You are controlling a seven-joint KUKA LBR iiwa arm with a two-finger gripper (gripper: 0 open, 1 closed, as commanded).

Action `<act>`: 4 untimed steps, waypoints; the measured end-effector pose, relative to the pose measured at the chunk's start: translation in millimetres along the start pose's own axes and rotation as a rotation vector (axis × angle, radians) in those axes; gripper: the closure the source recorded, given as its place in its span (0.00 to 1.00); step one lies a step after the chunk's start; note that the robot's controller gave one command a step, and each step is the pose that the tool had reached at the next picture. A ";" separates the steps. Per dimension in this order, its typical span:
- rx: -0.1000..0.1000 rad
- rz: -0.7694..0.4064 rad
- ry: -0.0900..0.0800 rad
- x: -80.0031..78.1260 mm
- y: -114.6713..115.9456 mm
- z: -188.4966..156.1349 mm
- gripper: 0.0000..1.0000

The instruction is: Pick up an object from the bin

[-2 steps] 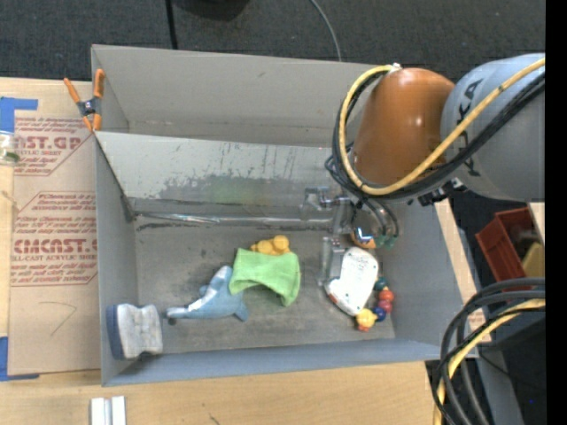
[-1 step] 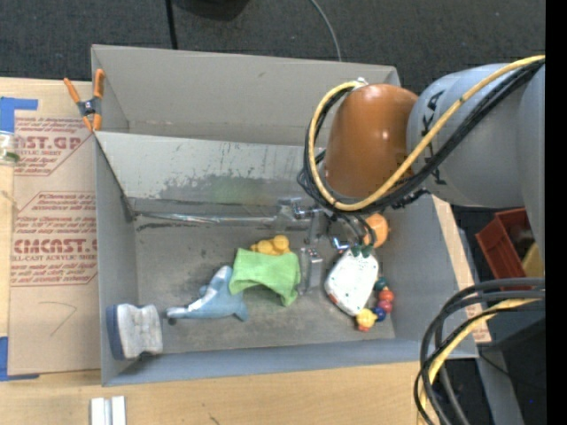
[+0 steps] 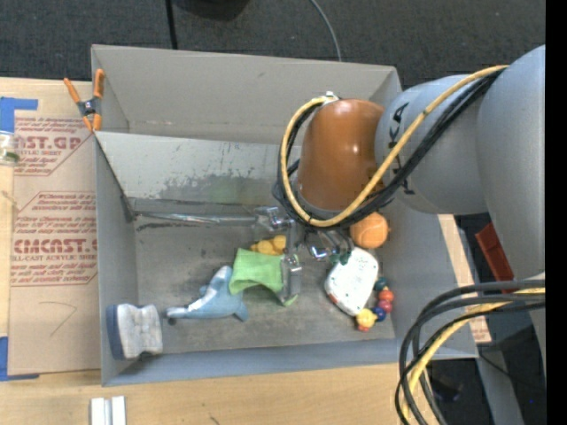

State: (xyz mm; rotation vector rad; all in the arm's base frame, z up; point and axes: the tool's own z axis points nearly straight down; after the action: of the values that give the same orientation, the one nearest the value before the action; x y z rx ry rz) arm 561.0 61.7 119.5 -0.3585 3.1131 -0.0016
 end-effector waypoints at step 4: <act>-0.002 -0.082 -0.004 -8.0 49.3 -36.1 1.00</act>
Offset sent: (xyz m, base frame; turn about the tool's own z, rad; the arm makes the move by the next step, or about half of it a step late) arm -0.0091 0.0399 -0.0495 -0.0874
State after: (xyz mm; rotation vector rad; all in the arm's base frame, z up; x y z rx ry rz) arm 557.3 111.5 155.6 -0.4857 3.0923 0.0017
